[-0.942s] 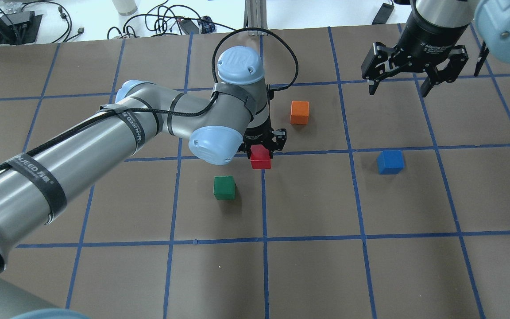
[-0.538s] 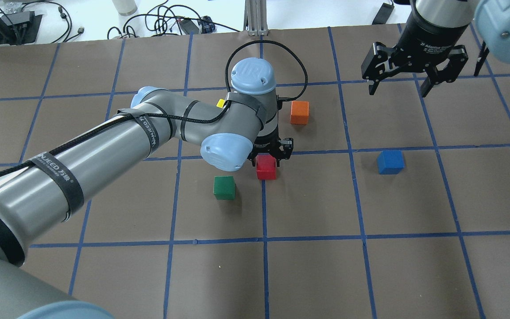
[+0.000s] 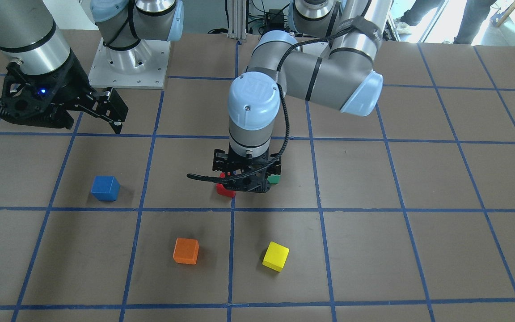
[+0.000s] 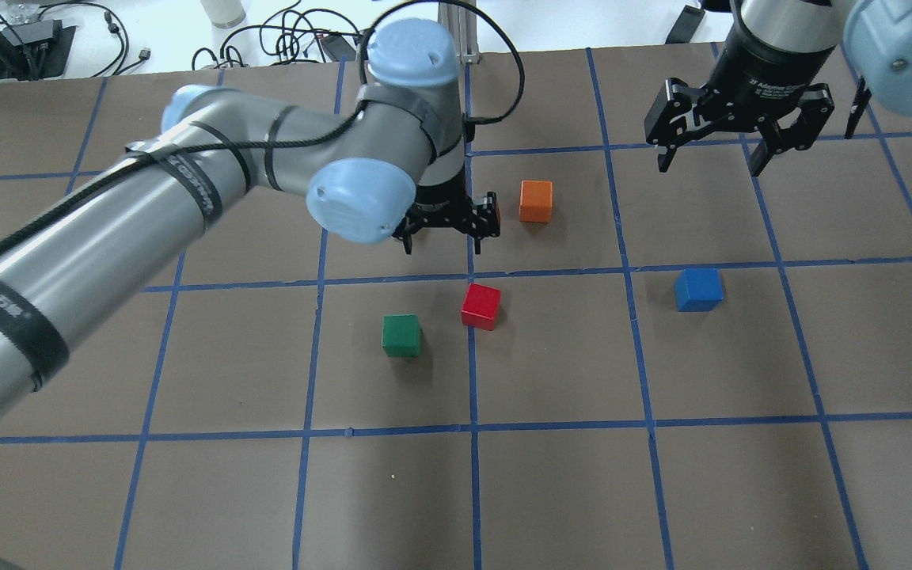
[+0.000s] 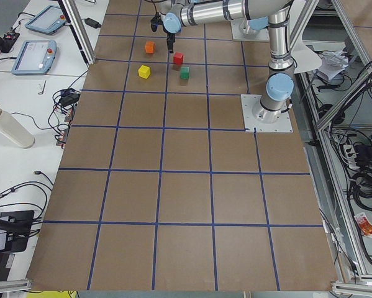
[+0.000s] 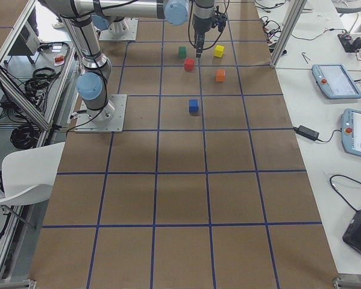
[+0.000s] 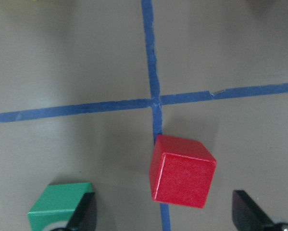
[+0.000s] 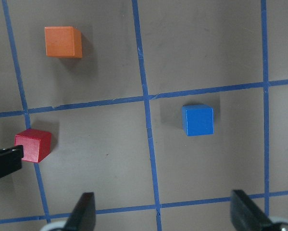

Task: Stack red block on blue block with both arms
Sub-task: 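Raise the left gripper away while the right gripper moves toward the red cube, then lower the right gripper over the red cube and grasp it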

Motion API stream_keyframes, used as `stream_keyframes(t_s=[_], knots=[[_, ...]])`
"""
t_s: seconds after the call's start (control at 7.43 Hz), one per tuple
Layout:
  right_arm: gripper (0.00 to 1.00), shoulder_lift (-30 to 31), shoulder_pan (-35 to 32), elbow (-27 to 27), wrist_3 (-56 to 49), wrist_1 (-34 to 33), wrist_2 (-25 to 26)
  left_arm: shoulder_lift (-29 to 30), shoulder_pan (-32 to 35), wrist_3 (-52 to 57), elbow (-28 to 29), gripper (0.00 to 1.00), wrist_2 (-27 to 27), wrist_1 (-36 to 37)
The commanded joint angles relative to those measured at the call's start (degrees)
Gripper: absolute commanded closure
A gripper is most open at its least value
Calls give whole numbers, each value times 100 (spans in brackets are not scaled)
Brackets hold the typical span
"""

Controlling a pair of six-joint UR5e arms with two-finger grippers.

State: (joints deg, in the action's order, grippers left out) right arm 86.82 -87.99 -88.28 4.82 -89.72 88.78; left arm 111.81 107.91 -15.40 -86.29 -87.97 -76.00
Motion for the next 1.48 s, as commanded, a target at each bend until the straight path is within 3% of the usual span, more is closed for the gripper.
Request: stream_keyframes(t_s=[0.0,0.27,0.54,1.08,1.35], knots=[[0,-59,-322,-494,840,-228,-44,-325,-899,910,403,0,-62,-661],[0,-479,-1103,-1093,2220,-1605,-27,-764,-1595,1651,473,0,-45,-1117],[0,-1102,-1692,-1121,3115,-1802,-18,-1160,-1948,1863,403,0,16,-1268],[0,-2079,-2529,-1121,4428,-3232,-36,-1653,-2275,2761,-106,0,26,-1577],[0,-2265,-2548,-1147,4589,-3263,-44,-1715,-2389,2788,-160,0,52,-1576]])
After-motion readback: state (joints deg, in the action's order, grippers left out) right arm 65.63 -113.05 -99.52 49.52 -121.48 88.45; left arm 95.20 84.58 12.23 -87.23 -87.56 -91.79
